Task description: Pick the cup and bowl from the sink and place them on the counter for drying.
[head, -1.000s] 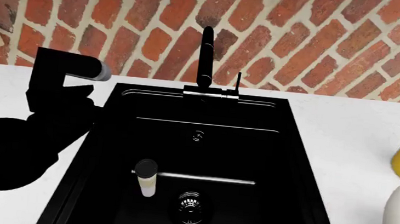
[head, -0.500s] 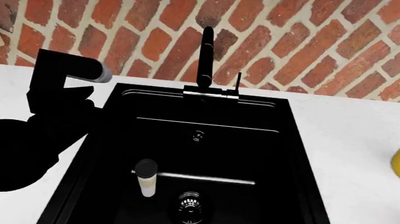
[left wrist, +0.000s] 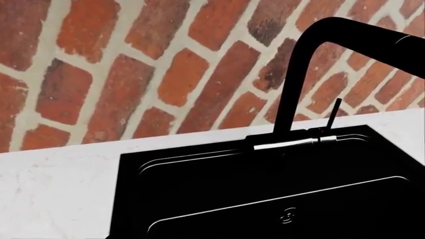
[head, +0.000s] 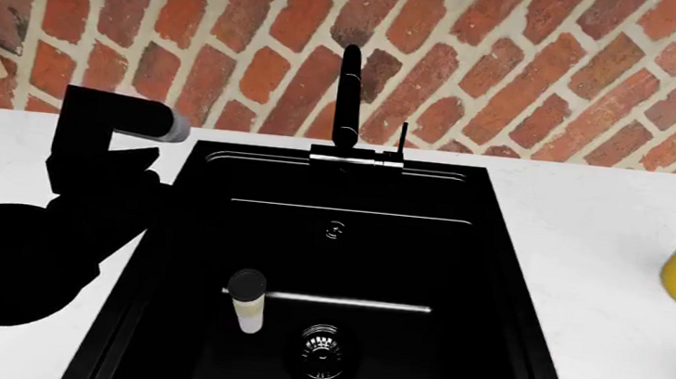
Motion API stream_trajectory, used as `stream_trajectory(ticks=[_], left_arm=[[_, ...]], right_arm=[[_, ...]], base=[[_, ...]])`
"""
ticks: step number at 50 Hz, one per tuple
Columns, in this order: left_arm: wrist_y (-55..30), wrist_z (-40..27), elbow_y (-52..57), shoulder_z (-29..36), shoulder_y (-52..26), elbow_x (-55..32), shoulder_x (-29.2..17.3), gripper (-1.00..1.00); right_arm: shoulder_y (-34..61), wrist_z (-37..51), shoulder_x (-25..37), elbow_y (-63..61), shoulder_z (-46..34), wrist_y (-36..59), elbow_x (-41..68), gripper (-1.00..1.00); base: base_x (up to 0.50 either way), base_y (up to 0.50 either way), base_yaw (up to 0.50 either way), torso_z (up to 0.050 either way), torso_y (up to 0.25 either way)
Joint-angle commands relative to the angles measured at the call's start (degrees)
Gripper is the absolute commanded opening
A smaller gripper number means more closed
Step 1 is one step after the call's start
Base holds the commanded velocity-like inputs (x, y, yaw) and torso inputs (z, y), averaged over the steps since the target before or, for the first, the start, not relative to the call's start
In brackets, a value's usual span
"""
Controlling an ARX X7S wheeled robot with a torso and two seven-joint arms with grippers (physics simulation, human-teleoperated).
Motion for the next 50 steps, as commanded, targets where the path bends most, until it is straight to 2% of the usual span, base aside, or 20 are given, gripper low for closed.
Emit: stream_trajectory(ticks=[1,3,6,9,12,14,20,22,23,24,28,29,31,38,47,50], left_arm=[[-0.05,-0.69,0.22,0.28,-0.34,-0.51,0.25,1.0],[-0.14,-0.41,0.11,0.03,-0.51,-0.78,-0.23,1.0],[0.11,-0.64,0.0,0.39,-0.55,-0.49,0.17,1.0],[-0.09,-0.72,0.17,0.28,-0.59,-0.94,-0.01,1.0],[-0.2,-1.2,0.3,0.06,-0.53,-1.17,-0.12,1.0],[-0.08,-1.3,0.34,0.15,-0.25,-1.0,-0.2,1.0],[0.04,-1.62,0.24,0.73,-0.51,-0.9,0.32,1.0],[-0.12,-1.23,0.16,0.75,-0.56,-1.17,-0.07,1.0],[-0.03,-1.35,0.05,1.12,-0.68,-0.87,0.2,1.0],[0.0,-1.37,-0.03,1.17,-0.74,-0.85,0.24,1.0],[-0.26,-1.61,-0.16,1.31,-1.45,-1.22,0.43,1.0],[-0.17,-1.61,-0.2,1.41,-1.47,-1.15,0.51,1.0],[0.23,-1.44,-0.2,1.5,-1.15,-0.91,0.53,1.0],[1.09,-0.38,-0.2,1.0,0.04,-0.91,-0.57,1.0],[1.27,-0.22,-0.27,1.17,-0.01,-1.17,-0.76,1.0],[1.5,-0.64,-0.39,1.84,-0.06,-0.71,-0.02,1.0]], right_arm=[[0.01,-3.33,-2.59,-0.34,3.67,0.0,-2.05,1.0],[0.01,-2.59,-3.34,-0.56,4.16,0.0,-1.72,1.0],[0.01,4.14,-4.24,-1.69,3.83,0.0,5.61,1.0],[0.01,7.82,-6.22,-3.51,5.99,0.0,7.88,1.0],[0.01,4.73,-7.79,-5.16,5.1,0.0,6.72,1.0],[0.02,-5.68,-8.92,-7.07,2.46,0.0,-4.43,1.0],[0.02,-25.68,-9.96,-8.29,5.85,0.0,-25.74,1.0],[0.01,-40.92,-8.99,-9.9,6.37,0.0,-41.71,1.0],[-8.58,-49.51,-5.11,-13.09,14.97,0.0,-50.3,1.0],[-17.17,-58.11,-5.39,-13.32,23.56,0.0,-58.9,1.0],[-14.51,-91.37,-6.14,-13.2,23.82,0.0,-93.27,1.0],[-14.88,-91.37,-6.48,-13.08,25.03,0.0,-98.34,1.0],[-18.02,-91.37,-7.73,-12.06,32.02,0.0,-97.64,1.0],[-24.08,-91.37,-5.6,-12.05,42.19,0.0,-94.28,1.0],[-18.73,-91.37,-3.42,-13.38,39.04,0.0,-88.15,1.0],[-20.63,-91.37,-3.6,-13.26,42.7,0.0,-86.81,1.0]], base=[[0.0,0.0,0.0,0.0,0.0],[0.0,0.0,0.0,0.0,0.0],[0.0,0.0,0.0,0.0,0.0],[0.0,0.0,0.0,0.0,0.0],[0.0,0.0,0.0,0.0,0.0],[0.0,0.0,0.0,0.0,0.0],[0.0,0.0,0.0,0.0,0.0],[0.0,0.0,0.0,0.0,0.0],[0.0,0.0,0.0,0.0,0.0],[0.0,0.0,0.0,0.0,0.0],[0.0,0.0,0.0,0.0,0.0],[0.0,0.0,0.0,0.0,0.0],[0.0,0.0,0.0,0.0,0.0],[0.0,0.0,0.0,0.0,0.0],[0.0,0.0,0.0,0.0,0.0],[0.0,0.0,0.0,0.0,0.0]])
